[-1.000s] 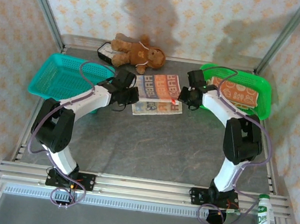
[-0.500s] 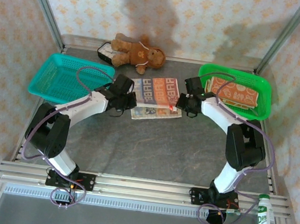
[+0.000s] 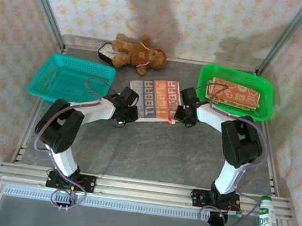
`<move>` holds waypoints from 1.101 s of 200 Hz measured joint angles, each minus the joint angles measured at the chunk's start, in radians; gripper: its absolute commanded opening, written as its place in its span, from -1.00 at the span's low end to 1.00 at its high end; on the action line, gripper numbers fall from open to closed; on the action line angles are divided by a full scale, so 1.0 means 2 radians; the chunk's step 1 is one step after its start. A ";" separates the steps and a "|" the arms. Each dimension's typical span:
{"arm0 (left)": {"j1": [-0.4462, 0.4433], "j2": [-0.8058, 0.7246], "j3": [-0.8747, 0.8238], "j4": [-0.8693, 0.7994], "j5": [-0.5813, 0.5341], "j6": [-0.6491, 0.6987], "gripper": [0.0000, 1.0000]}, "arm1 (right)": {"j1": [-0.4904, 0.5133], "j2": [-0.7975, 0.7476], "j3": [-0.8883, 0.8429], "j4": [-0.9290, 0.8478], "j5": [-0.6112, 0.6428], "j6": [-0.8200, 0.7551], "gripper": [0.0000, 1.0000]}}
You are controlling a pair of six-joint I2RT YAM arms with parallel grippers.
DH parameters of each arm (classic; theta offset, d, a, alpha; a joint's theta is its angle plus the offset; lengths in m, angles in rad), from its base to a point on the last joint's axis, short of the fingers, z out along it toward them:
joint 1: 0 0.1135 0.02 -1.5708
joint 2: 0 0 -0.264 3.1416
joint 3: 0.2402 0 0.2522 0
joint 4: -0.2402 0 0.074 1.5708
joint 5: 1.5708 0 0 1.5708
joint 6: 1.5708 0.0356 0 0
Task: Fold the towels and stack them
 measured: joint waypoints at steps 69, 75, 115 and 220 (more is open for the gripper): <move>0.000 -0.007 -0.023 0.004 -0.010 0.001 -1.00 | 0.032 -0.041 -0.064 0.034 0.008 0.031 -0.97; 0.000 -0.012 -0.029 0.004 -0.011 0.001 -1.00 | 0.037 -0.048 -0.071 0.034 0.010 0.036 -0.97; -0.002 -0.067 -0.086 -0.002 -0.012 0.001 -1.00 | 0.086 -0.097 -0.128 0.040 0.023 0.071 -0.97; -0.021 -0.211 -0.146 -0.115 -0.027 -0.003 -0.03 | 0.169 -0.181 -0.166 -0.016 0.075 0.143 -0.17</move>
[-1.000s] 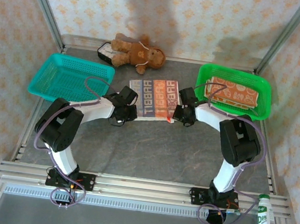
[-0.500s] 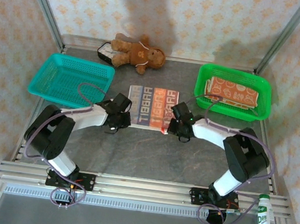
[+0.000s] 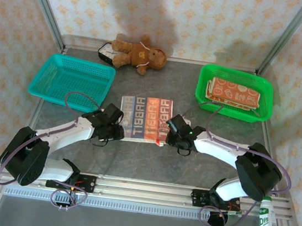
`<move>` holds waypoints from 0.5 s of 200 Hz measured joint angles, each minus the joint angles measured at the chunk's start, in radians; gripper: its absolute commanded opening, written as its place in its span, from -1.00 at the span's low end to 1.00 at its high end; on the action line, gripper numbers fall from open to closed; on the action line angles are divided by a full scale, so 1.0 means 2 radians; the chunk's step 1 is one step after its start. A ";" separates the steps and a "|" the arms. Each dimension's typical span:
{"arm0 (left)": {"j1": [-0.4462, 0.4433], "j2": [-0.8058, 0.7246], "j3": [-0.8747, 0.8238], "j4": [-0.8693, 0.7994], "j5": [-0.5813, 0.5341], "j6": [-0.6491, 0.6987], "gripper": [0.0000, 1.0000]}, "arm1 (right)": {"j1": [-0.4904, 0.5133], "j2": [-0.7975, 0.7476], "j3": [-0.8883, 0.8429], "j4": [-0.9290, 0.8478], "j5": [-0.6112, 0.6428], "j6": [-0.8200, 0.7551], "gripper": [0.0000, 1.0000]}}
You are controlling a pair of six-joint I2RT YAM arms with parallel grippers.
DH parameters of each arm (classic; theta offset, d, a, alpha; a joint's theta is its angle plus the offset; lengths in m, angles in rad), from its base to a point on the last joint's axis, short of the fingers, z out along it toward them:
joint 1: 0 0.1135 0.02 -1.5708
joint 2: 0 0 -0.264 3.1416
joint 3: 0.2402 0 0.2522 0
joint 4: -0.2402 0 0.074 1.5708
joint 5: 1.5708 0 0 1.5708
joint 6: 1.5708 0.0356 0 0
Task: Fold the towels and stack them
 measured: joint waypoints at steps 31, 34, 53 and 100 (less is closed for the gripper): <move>0.023 0.019 0.081 -0.027 -0.009 0.021 -0.10 | -0.007 0.005 0.064 -0.035 0.021 -0.020 -0.34; 0.026 0.021 0.087 -0.027 -0.009 0.022 -0.10 | -0.009 0.006 0.072 -0.036 0.021 -0.021 -0.36; 0.055 0.056 0.139 -0.029 -0.012 0.040 -0.25 | -0.032 0.027 0.122 -0.039 0.023 -0.037 -0.45; 0.102 0.188 0.252 -0.027 -0.013 0.073 -0.40 | -0.092 0.140 0.245 -0.049 0.015 -0.079 -0.51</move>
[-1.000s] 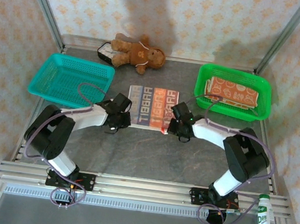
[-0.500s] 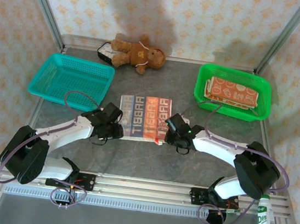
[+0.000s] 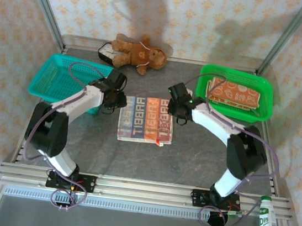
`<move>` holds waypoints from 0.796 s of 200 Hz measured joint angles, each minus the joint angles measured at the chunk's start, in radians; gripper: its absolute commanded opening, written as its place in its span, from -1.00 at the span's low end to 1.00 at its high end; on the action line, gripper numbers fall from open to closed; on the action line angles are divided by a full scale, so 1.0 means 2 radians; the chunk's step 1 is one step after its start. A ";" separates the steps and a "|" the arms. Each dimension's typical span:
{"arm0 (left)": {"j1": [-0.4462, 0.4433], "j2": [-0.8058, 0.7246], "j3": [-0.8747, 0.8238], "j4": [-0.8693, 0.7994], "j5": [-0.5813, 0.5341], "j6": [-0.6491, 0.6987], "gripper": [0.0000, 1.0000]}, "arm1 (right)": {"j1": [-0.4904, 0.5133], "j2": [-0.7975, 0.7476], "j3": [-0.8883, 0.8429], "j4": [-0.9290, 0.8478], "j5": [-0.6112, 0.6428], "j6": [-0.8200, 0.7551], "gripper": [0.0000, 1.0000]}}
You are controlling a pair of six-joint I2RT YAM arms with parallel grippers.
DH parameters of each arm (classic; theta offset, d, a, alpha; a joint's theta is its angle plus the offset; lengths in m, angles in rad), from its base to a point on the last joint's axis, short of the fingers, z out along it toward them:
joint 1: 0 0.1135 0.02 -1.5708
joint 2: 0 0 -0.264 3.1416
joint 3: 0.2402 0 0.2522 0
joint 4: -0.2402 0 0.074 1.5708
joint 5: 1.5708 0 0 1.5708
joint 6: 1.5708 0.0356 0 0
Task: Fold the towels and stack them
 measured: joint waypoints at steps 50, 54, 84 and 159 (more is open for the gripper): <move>0.019 0.117 0.091 0.000 -0.003 0.014 -0.48 | -0.045 0.131 0.121 -0.020 -0.026 -0.028 -0.56; 0.020 0.122 0.096 0.000 -0.004 0.017 -0.48 | -0.048 0.140 0.130 -0.023 -0.028 -0.029 -0.56; 0.022 0.161 0.128 0.000 -0.014 0.031 -0.48 | -0.061 0.192 0.185 -0.038 -0.041 -0.041 -0.59; 0.022 0.202 0.145 -0.004 -0.038 0.049 -0.47 | -0.063 0.244 0.224 -0.060 -0.051 -0.060 -0.57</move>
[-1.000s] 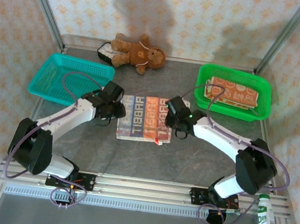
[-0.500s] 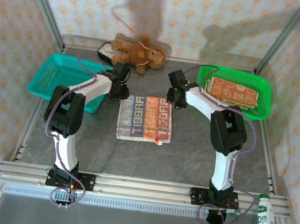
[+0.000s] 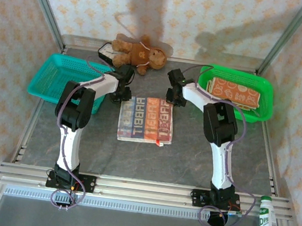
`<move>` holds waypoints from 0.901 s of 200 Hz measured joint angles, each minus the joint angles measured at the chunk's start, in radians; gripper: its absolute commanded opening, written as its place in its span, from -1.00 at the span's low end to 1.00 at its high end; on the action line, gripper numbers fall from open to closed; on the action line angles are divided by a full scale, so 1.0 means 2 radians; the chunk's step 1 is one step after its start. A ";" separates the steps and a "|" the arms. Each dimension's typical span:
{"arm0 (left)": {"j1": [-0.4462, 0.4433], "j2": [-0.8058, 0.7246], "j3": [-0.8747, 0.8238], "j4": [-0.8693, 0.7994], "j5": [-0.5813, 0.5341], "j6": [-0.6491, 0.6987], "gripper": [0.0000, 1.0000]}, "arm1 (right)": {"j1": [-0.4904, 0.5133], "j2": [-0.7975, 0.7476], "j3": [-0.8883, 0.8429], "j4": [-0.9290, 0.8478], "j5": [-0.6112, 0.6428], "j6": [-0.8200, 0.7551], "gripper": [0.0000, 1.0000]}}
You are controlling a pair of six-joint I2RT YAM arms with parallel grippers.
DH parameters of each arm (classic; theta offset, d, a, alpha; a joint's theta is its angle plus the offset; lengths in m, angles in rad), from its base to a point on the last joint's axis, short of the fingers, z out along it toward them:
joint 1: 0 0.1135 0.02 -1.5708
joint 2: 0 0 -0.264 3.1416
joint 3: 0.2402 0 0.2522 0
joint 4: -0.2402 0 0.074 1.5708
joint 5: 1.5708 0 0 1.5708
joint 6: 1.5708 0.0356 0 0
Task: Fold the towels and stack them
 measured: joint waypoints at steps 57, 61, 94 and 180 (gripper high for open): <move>0.000 0.001 0.002 0.000 -0.002 0.004 -0.43 | 0.000 -0.001 0.000 -0.002 -0.002 -0.010 -0.48; 0.000 0.001 0.002 0.000 -0.001 0.005 -0.43 | 0.000 -0.002 0.000 -0.002 -0.003 -0.010 -0.48; 0.000 0.001 0.008 -0.004 -0.001 0.009 -0.42 | -0.001 -0.011 0.000 -0.004 -0.015 -0.008 -0.46; 0.013 0.005 0.035 -0.009 0.012 0.011 -0.42 | -0.005 -0.011 0.000 -0.004 -0.039 -0.002 -0.46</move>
